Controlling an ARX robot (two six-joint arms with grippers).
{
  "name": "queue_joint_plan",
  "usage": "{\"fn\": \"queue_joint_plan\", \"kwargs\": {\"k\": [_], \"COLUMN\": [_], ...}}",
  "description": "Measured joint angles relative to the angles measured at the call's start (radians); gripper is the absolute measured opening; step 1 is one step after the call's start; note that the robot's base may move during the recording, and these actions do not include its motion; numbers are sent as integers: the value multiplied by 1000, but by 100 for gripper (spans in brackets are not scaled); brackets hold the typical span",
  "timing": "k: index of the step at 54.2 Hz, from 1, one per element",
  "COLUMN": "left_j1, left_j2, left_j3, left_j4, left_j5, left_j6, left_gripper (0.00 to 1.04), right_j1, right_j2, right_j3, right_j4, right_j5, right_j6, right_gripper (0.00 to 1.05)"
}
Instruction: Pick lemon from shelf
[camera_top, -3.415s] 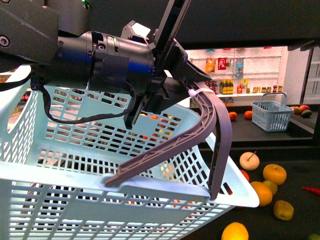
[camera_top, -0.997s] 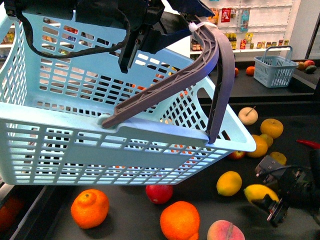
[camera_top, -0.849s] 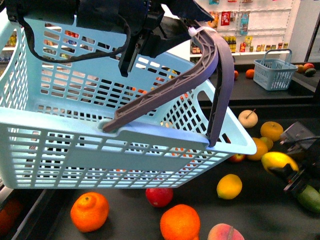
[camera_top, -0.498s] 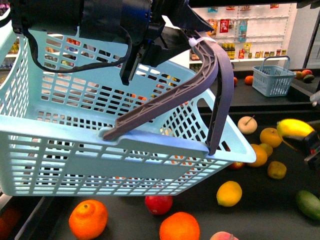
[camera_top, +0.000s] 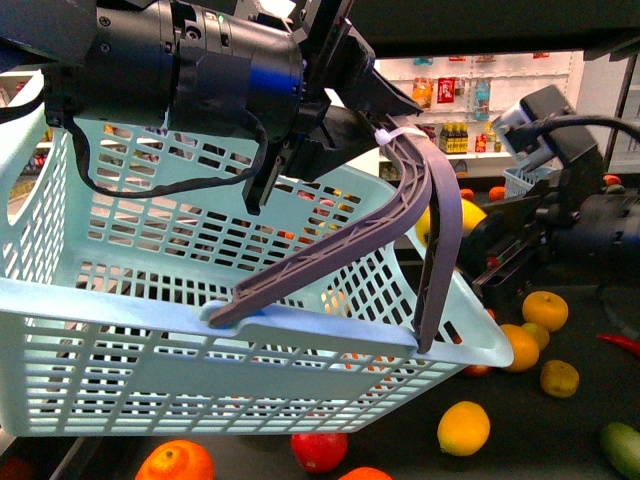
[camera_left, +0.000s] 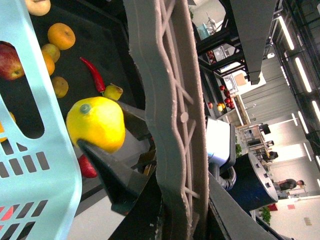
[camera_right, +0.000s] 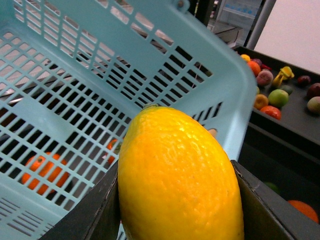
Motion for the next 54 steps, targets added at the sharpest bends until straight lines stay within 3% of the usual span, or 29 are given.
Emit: {"fn": "queue_joint_plan", "kwargs": {"k": [13,31,43,54], "left_j1": [0,7,2,2], "left_j2": [0,0,0,0], "left_j3": [0,3,3,3], "left_j4": [0,0,-1,-1], "left_j5": [-4,-10,-2,0], "left_j6": [8,21,10,6], "left_gripper": [12,12,12,12], "right_j1": [63,62,8,-119], "right_j2": [75,90,78,64], "right_j3": [18,46,85,190], "right_j4": [-6,23,9,-137], "right_j5": [67,109,162,328], "right_j6": [10,41,140,263], "right_gripper": [55,104,102,102]}}
